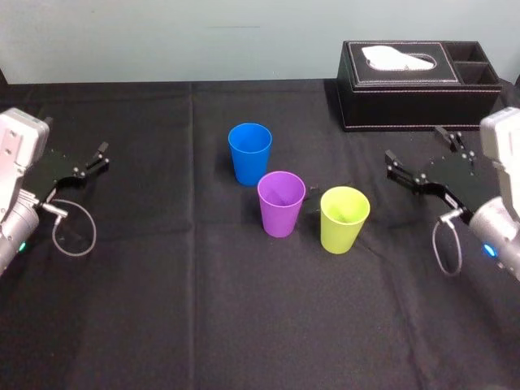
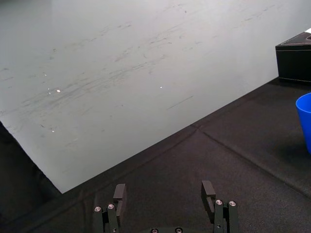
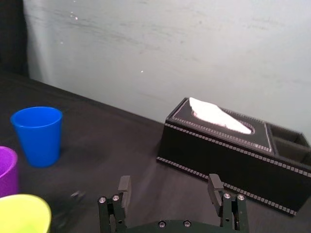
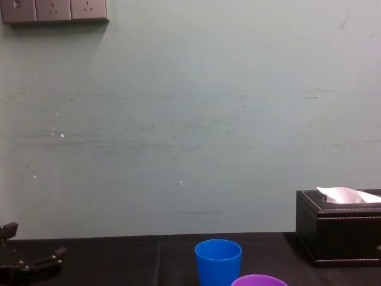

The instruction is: Stack the three plastic cups sequentially using one hand.

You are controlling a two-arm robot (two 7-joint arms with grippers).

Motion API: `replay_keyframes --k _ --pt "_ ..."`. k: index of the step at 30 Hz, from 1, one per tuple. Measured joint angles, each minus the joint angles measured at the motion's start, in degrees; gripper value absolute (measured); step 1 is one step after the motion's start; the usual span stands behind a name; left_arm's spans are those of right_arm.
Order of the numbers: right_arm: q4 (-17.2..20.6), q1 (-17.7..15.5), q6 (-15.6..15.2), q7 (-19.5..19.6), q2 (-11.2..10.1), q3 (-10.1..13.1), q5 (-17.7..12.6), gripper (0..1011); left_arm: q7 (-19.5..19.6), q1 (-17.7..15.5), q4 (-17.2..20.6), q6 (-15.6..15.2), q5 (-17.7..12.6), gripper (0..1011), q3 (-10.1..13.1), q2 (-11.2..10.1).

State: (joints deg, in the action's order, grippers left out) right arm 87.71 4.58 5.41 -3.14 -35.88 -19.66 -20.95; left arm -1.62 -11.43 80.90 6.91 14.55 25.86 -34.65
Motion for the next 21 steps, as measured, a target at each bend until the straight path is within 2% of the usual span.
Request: replay_keyframes --k 6,8,9,15,21 --pt "6.23 -5.90 -4.32 -2.35 -2.97 3.30 -4.21 1004 0.00 0.00 0.00 0.00 0.00 1010 0.01 0.00" --pt "9.36 -9.05 -6.75 -3.46 -4.51 4.95 -6.31 1004 0.00 0.00 0.00 0.00 0.00 1010 0.01 0.00" --pt "9.36 -9.05 -6.75 -3.46 -4.51 4.95 -6.31 1004 0.00 0.00 0.00 0.00 0.00 1010 0.00 0.00" --pt "14.78 -15.42 -8.87 -7.00 -8.09 7.11 -8.03 1004 0.00 0.00 0.00 0.00 0.00 1010 0.01 0.00" --pt "17.08 -18.80 -9.68 -8.96 -9.26 7.81 -8.34 1004 0.00 0.00 0.00 0.00 0.00 1010 0.00 0.00"
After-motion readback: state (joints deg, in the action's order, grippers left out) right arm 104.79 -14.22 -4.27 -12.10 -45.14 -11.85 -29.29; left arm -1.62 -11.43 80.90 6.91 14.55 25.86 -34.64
